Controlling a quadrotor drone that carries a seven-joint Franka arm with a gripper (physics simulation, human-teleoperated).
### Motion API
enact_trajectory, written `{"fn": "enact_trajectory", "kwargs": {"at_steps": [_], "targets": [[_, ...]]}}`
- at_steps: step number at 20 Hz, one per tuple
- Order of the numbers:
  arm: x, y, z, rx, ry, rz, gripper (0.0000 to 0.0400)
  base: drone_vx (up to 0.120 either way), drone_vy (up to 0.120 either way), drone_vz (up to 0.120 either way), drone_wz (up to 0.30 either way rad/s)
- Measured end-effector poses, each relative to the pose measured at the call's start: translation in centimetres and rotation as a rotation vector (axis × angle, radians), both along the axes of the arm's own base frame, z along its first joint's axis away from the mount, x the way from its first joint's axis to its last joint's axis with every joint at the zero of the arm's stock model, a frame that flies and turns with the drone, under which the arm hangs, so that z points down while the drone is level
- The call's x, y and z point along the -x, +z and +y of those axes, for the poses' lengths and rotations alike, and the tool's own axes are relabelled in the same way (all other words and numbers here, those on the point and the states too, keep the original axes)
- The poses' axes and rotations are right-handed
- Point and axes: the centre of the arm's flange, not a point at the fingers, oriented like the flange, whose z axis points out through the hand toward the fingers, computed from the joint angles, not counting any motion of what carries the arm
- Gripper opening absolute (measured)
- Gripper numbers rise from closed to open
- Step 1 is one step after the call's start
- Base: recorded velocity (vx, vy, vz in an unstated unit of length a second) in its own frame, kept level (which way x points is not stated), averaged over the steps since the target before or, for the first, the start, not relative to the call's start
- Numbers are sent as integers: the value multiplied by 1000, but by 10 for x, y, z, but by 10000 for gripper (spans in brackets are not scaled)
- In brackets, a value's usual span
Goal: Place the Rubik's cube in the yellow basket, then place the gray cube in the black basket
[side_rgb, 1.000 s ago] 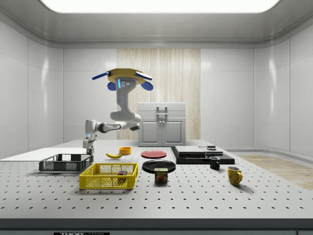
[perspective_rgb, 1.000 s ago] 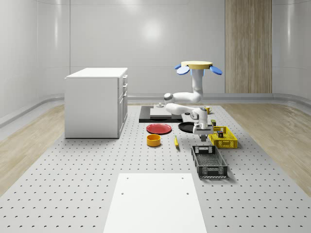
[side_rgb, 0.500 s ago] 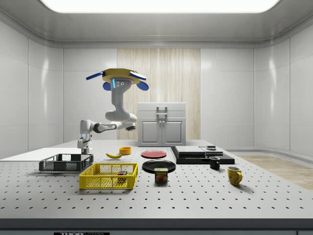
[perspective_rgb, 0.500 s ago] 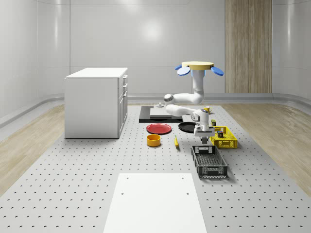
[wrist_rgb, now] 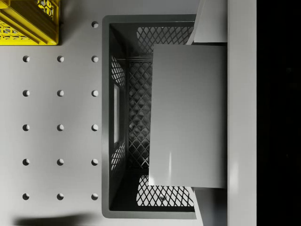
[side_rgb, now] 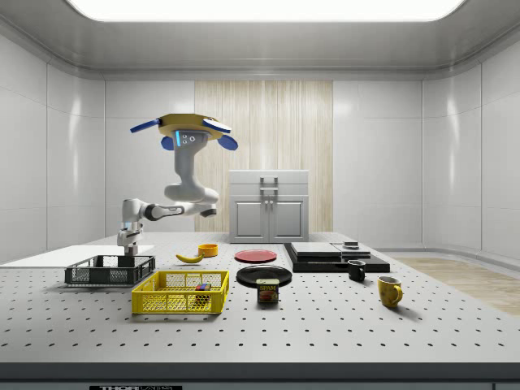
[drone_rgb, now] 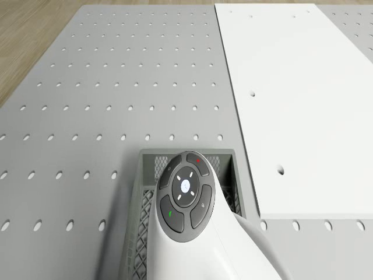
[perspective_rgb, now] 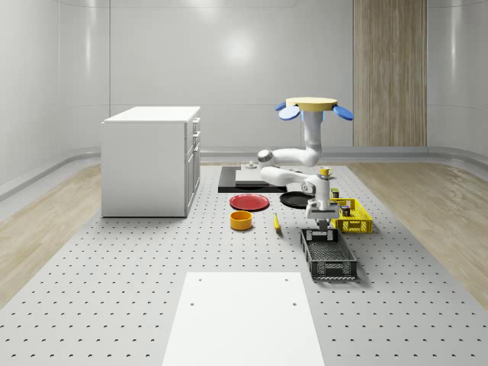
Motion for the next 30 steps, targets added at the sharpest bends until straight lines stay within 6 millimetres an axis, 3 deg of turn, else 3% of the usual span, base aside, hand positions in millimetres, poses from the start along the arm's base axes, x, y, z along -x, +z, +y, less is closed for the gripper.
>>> {"fn": "enact_trajectory", "kwargs": {"at_steps": [5, 8, 22, 26, 30], "targets": [[0, 0, 0, 0, 0, 0, 252, 120, 0, -120, 0], [0, 3, 0, 0, 0, 0, 252, 0, 0, -13, 0], [0, 55, 0, 0, 0, 0, 252, 0, 0, 0, 0], [0, 60, 0, 0, 1, 0, 341, 0, 0, 0, 0], [0, 50, 0, 0, 1, 0, 378, 0, 0, 0, 0]]}}
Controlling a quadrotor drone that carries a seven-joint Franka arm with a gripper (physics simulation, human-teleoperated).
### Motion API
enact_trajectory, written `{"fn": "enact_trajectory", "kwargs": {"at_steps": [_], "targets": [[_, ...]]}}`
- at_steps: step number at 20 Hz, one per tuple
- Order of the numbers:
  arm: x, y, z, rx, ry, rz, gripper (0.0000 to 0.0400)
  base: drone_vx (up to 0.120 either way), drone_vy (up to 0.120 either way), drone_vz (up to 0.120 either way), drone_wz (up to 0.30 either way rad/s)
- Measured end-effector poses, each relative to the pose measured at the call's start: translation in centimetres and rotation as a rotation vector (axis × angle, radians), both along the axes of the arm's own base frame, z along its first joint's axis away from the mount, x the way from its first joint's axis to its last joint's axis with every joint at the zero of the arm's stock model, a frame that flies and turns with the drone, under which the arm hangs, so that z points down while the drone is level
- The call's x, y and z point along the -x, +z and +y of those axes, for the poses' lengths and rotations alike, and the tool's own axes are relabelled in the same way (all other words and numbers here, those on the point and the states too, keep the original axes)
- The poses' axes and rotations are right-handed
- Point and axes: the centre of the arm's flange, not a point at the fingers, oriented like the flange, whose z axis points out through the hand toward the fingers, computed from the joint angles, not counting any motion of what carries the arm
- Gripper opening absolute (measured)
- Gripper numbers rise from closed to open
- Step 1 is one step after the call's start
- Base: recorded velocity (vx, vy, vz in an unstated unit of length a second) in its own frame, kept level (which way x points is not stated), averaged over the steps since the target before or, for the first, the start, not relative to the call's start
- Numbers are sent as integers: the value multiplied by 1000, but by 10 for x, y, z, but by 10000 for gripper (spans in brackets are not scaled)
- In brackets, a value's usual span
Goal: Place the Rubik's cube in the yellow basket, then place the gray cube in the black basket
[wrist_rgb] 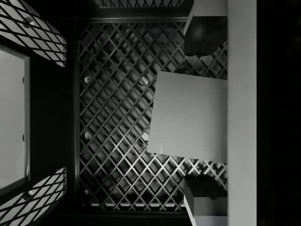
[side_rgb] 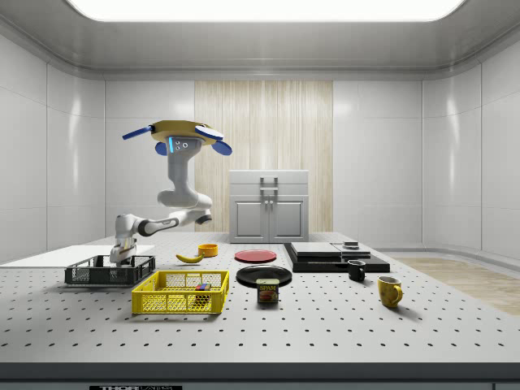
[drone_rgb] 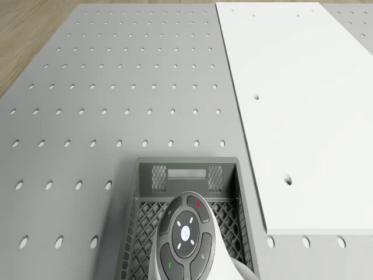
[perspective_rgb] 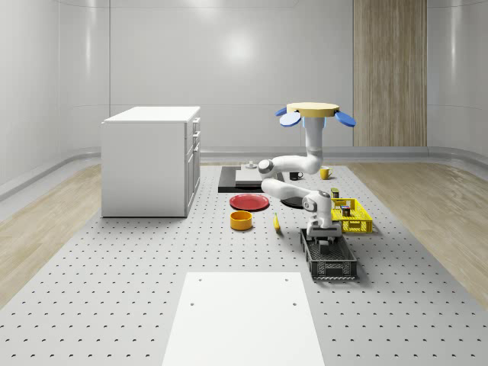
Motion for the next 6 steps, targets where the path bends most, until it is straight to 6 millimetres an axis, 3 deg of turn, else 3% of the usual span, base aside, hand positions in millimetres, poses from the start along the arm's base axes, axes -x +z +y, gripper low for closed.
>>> {"fn": "enact_trajectory", "kwargs": {"at_steps": [6], "targets": [[0, -16, 0, 0, 0, 0, 394, 0, 0, 0, 0]]}}
